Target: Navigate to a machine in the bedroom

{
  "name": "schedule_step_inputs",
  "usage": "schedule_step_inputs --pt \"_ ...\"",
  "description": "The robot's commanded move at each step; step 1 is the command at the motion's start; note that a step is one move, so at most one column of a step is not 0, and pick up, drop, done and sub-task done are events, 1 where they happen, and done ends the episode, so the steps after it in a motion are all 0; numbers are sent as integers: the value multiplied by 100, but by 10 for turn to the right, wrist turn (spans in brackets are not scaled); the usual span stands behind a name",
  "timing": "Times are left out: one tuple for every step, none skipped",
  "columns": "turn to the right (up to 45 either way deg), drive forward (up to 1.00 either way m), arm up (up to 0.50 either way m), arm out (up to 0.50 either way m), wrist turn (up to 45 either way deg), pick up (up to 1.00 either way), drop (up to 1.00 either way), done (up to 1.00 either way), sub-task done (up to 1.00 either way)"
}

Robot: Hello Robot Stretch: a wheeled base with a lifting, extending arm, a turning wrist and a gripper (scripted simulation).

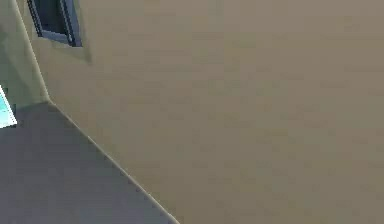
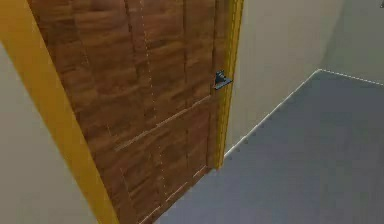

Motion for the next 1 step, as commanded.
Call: schedule_step_inputs --pt "-450 0 0 0 0 0 0 0 0"
